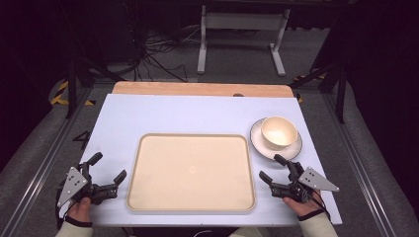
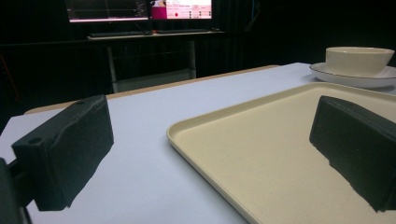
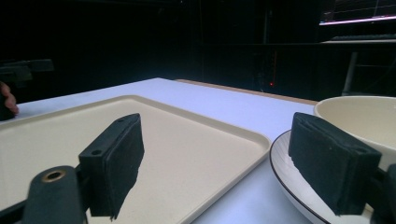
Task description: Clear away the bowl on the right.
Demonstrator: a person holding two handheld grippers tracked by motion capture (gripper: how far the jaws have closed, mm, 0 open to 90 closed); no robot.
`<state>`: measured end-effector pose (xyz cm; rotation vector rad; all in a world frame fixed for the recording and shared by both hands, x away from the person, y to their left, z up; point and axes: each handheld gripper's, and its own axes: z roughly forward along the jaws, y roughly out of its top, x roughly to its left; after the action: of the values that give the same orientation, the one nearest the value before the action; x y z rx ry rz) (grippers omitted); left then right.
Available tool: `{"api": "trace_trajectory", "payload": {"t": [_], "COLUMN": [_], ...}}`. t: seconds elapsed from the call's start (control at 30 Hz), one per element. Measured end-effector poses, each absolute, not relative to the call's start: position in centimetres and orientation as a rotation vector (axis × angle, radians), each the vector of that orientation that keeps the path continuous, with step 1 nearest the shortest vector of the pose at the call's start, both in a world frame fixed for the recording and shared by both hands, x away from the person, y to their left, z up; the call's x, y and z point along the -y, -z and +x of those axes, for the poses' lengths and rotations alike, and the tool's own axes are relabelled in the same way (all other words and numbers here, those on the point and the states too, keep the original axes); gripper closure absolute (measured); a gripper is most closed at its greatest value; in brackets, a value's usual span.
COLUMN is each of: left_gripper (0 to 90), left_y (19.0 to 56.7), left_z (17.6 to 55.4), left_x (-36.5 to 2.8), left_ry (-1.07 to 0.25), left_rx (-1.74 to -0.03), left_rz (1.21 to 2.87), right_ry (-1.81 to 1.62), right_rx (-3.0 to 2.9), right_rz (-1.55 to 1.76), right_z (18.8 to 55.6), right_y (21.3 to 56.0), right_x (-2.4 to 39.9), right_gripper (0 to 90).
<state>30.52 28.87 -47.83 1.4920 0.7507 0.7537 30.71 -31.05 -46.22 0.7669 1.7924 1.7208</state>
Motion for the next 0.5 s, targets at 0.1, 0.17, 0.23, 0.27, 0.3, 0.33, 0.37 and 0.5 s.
{"api": "trace_trajectory", "payload": {"t": [0.1, 0.17, 0.23, 0.27, 0.3, 0.33, 0.37, 0.5], "left_gripper": [0.2, 0.2, 0.2, 0.2, 0.2, 0.2, 0.2, 0.2], "left_y": [47.81, 47.81, 47.81, 47.81, 47.81, 47.81, 47.81, 47.81], "left_z": [30.58, 30.59, 30.57, 30.56, 30.56, 30.56, 30.56, 30.57], "left_x": [-28.87, -28.87, -28.89, -28.89, -28.88, -28.88, -28.88, -28.86], "left_ry": [-0.749, -0.746, -0.747, -0.748, -0.749, -0.749, -0.75, -0.749], "left_rx": [-0.755, -0.758, -0.755, -0.754, -0.754, -0.754, -0.753, -0.754], "left_rz": [1.496, 1.493, 1.496, 1.496, 1.495, 1.495, 1.495, 1.497], "right_ry": [-1.728, -1.723, -1.723, -1.731, -1.737, -1.742, -1.749, -1.776], "right_rx": [-1.802, -1.809, -1.811, -1.812, -1.81, -1.81, -1.811, -1.787], "right_rz": [0.724, 0.704, 0.706, 0.703, 0.703, 0.708, 0.715, 0.715], "right_z": [30.54, 30.48, 30.53, 30.52, 30.53, 30.57, 30.61, 30.72], "right_y": [46.26, 46.26, 46.24, 46.24, 46.24, 46.23, 46.2, 45.79], "right_x": [31.01, 30.91, 30.95, 30.98, 31.0, 31.09, 31.15, 31.17], "right_gripper": [22.8, 25.6, 30.7, 33.7, 35.3, 36.7, 37.8, 38.1]}}
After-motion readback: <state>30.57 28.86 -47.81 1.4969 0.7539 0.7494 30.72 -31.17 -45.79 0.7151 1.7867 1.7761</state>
